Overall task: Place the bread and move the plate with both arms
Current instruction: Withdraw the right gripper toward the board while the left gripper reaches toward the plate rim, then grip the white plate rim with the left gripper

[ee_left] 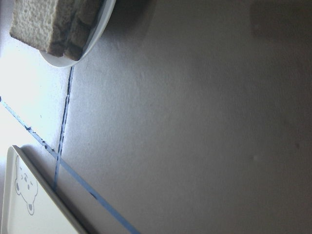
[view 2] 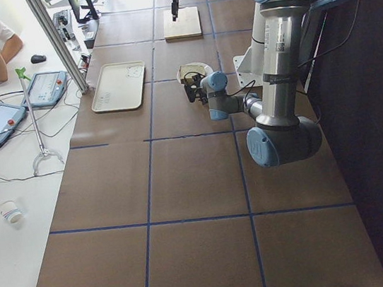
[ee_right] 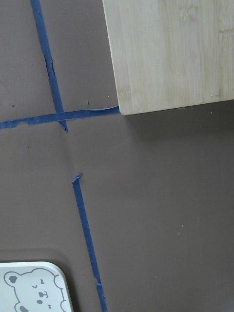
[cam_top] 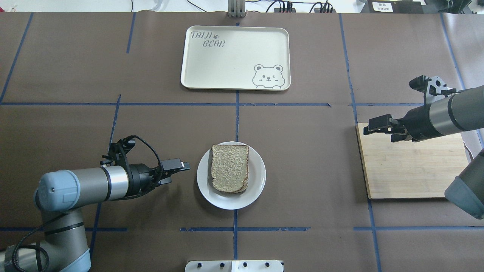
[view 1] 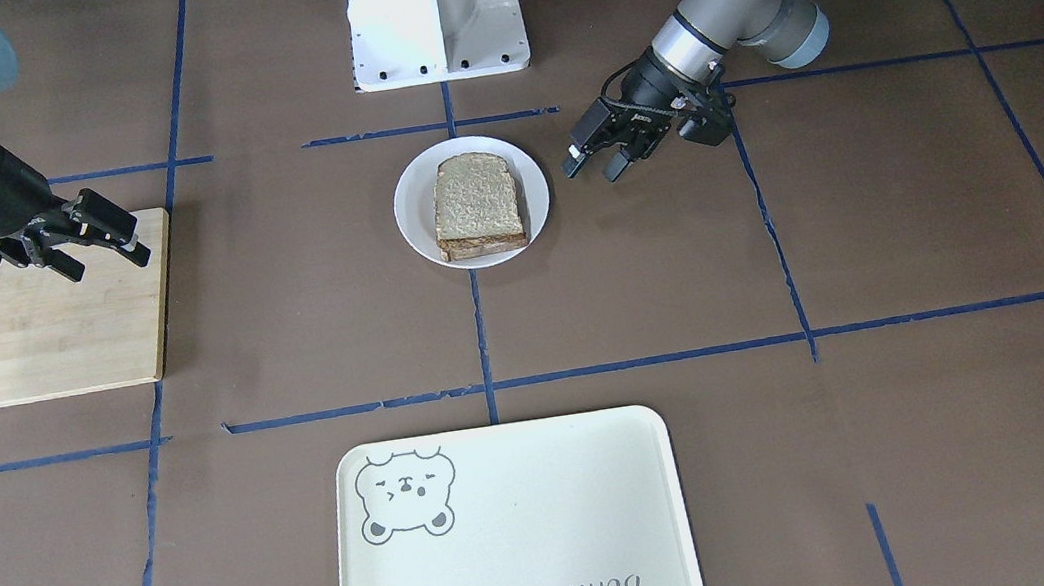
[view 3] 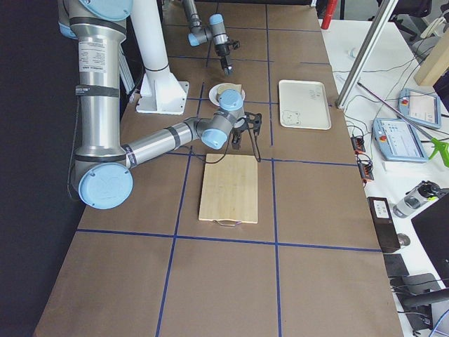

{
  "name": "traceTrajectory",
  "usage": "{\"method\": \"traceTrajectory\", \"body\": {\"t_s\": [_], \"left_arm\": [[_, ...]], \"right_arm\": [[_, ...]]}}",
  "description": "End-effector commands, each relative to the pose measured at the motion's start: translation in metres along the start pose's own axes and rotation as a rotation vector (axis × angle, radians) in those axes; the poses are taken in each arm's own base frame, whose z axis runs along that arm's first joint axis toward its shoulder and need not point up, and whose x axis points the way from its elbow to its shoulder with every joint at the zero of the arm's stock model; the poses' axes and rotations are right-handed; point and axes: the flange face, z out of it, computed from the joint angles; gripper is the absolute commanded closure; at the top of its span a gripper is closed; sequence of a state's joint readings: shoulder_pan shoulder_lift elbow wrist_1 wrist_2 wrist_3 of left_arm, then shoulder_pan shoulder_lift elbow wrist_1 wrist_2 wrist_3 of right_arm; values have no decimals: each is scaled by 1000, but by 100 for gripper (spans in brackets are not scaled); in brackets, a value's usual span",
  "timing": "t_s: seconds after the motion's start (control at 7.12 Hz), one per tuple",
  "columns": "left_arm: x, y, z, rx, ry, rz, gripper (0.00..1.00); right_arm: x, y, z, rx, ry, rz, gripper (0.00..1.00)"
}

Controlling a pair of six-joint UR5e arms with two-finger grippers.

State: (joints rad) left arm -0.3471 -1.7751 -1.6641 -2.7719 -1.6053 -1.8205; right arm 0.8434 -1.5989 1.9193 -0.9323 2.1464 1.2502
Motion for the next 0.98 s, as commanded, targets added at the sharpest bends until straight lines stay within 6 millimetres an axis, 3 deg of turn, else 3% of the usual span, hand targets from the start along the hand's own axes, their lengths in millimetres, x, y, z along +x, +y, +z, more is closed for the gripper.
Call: {"method": "traceTrajectory", "body": {"t_s": [0.0, 0.28, 0.42, 0.7, 0.84], "left_arm": [[8, 14, 7, -21, 42, -6, 1], [20, 23, 33, -90, 90, -2, 6], [13, 20, 30, -97, 119, 1, 15], [13, 17, 27, -95, 124, 2, 49], [11, 18, 28, -94, 121, 1, 50]], "right_arm": [[3, 1, 0, -2, 3, 3, 0], [7, 3, -1, -3, 7, 5, 0], [7, 3, -1, -3, 7, 5, 0], [8, 3, -1, -4, 9, 7, 0], [9, 4, -1, -5, 11, 8, 0]]}}
